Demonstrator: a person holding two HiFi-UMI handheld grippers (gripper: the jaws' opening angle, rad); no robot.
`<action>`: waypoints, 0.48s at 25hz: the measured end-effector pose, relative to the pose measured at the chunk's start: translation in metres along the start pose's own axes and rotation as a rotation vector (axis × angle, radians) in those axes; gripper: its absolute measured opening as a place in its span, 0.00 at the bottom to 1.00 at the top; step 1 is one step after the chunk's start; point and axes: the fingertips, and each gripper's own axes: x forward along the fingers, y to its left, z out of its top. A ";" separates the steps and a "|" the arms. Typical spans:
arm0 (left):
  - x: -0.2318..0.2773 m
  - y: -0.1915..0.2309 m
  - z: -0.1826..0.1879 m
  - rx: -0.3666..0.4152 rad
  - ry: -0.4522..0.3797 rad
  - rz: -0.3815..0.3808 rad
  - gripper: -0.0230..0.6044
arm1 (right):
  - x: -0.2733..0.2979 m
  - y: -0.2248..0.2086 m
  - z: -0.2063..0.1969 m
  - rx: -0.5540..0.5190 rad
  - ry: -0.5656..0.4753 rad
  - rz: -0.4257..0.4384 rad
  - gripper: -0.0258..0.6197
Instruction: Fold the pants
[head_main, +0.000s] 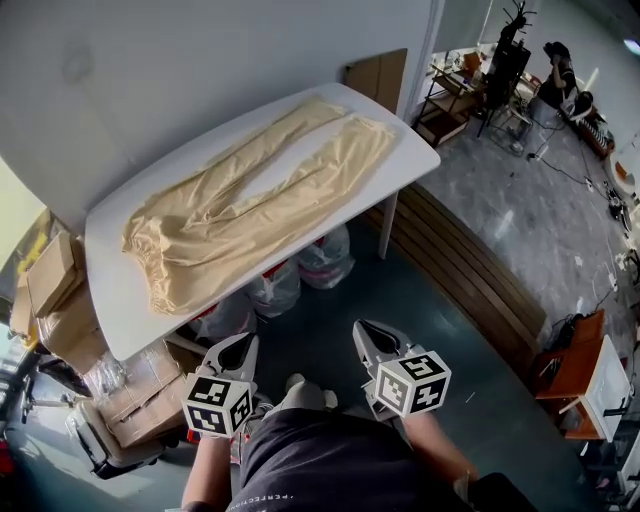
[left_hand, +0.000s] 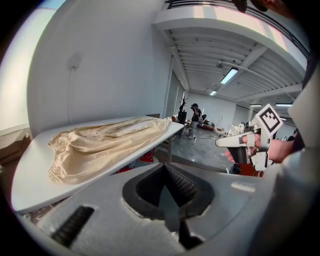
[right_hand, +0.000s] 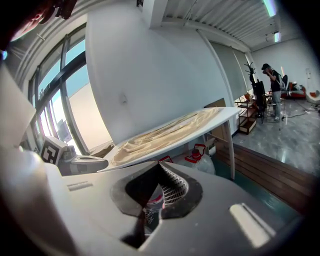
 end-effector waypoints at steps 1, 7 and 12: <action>-0.001 0.004 0.000 -0.002 0.004 0.013 0.03 | 0.003 0.002 0.001 -0.001 0.002 0.013 0.04; -0.004 0.030 -0.002 -0.031 0.011 0.080 0.03 | 0.028 0.014 0.006 -0.017 0.032 0.078 0.04; -0.005 0.064 0.000 -0.065 0.012 0.127 0.03 | 0.062 0.035 0.010 -0.056 0.078 0.147 0.04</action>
